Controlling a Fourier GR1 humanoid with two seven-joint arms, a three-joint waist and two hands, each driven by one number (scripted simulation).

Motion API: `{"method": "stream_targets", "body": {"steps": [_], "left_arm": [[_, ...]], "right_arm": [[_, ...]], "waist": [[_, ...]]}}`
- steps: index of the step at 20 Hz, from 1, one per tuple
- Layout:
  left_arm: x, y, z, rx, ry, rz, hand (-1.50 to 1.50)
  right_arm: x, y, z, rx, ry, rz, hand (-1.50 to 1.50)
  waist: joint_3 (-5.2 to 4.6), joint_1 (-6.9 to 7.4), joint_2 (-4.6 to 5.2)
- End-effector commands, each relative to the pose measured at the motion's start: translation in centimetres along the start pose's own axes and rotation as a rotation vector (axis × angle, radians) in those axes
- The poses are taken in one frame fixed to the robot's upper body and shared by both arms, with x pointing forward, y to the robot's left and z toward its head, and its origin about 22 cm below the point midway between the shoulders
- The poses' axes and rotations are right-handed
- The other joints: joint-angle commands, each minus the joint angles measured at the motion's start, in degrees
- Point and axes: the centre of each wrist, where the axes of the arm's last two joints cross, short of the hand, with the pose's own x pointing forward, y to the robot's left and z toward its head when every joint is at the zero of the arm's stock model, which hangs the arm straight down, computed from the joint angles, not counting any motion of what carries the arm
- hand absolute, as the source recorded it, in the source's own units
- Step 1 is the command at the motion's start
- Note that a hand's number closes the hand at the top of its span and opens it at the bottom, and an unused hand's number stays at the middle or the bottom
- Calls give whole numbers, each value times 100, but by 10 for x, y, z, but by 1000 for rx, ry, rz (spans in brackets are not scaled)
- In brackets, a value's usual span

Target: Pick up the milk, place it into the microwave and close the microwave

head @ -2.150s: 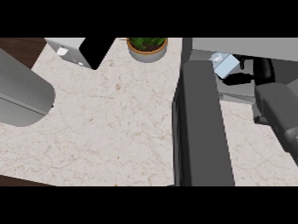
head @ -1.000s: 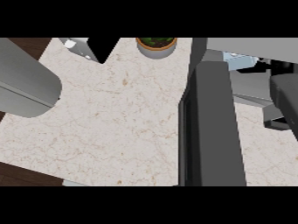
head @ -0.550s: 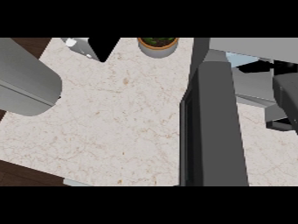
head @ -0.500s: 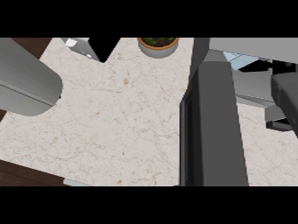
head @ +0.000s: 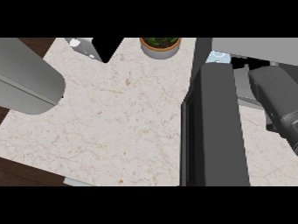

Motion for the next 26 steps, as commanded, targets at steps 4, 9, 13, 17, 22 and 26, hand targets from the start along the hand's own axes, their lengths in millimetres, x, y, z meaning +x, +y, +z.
{"method": "stream_targets", "body": {"steps": [4,9,13,17,22,26], "left_arm": [[-4,0,-7,-13,22,7,-150],[-10,4,-8,-24,36,13,-150],[-15,2,-4,-15,68,30,-150],[-22,-4,-2,-17,88,55,-150],[-29,-4,-4,-29,101,56,-150],[-34,-16,-2,-31,115,50,-150]], "right_arm": [[35,41,-13,7,10,-8,-150],[61,52,-26,7,-30,-24,-150],[59,63,-20,-13,-49,-36,-150],[54,69,-15,-100,-31,-77,-150],[39,44,-15,-106,-36,-65,-150],[15,42,2,-39,-40,-57,-150]], "waist": [[-15,-68,-50],[-29,-93,-97],[-25,-198,-151],[-22,-358,-197],[-28,-558,-239],[-25,-675,-296]]}}
